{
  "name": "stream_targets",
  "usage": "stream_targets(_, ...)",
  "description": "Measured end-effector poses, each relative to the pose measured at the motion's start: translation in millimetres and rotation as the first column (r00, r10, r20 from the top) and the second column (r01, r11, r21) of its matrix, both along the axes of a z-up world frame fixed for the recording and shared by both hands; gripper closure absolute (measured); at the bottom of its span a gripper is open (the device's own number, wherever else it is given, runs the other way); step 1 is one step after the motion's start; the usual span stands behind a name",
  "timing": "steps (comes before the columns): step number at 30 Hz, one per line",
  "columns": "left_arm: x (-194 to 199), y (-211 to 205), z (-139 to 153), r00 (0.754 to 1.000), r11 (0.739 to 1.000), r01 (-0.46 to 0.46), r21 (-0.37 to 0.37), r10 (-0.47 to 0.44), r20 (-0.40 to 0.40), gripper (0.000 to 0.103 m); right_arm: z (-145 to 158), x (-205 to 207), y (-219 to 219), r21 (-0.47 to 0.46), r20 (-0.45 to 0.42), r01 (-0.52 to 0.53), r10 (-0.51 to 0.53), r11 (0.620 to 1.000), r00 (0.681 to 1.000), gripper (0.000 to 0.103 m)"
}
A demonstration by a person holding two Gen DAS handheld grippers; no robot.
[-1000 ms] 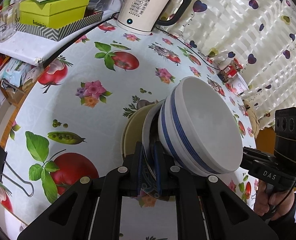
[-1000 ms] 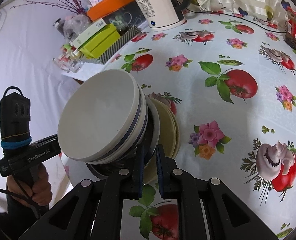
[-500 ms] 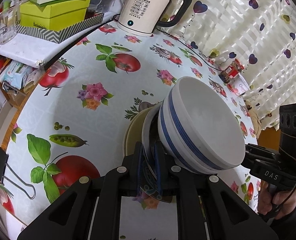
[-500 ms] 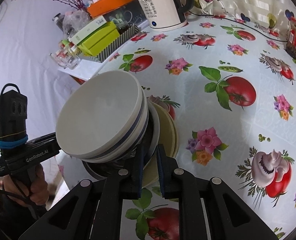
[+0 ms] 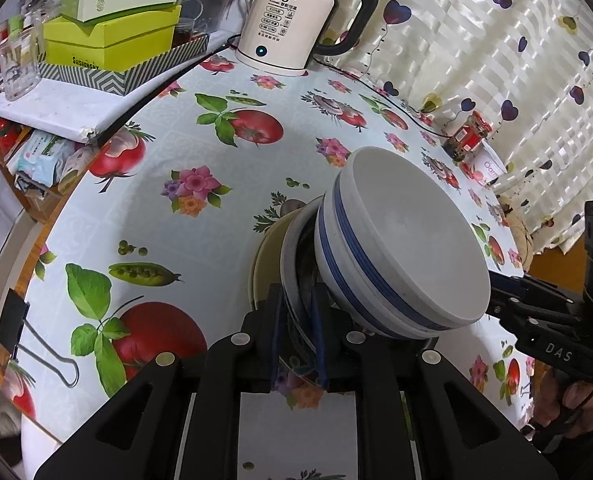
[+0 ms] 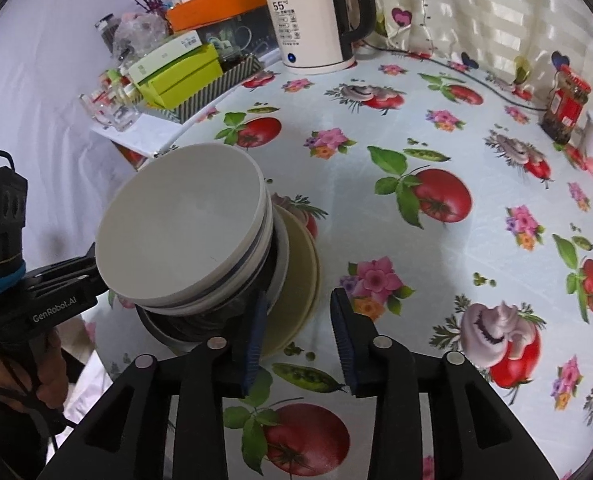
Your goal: Organize plates and bowls
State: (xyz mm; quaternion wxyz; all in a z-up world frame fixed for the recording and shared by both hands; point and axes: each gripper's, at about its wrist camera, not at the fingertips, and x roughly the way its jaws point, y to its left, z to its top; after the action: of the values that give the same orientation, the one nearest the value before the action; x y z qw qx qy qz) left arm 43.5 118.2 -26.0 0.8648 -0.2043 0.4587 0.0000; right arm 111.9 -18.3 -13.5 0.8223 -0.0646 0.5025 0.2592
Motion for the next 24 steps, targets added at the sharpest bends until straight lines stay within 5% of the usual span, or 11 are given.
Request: stream_targets(24,-52,-29,30,0.998,0.991,-0.048,0.121,0.042,0.052,0.087,18,-60,-6,-0.025,0.114,-0.007,0.01,1.0,0.993,0.059)
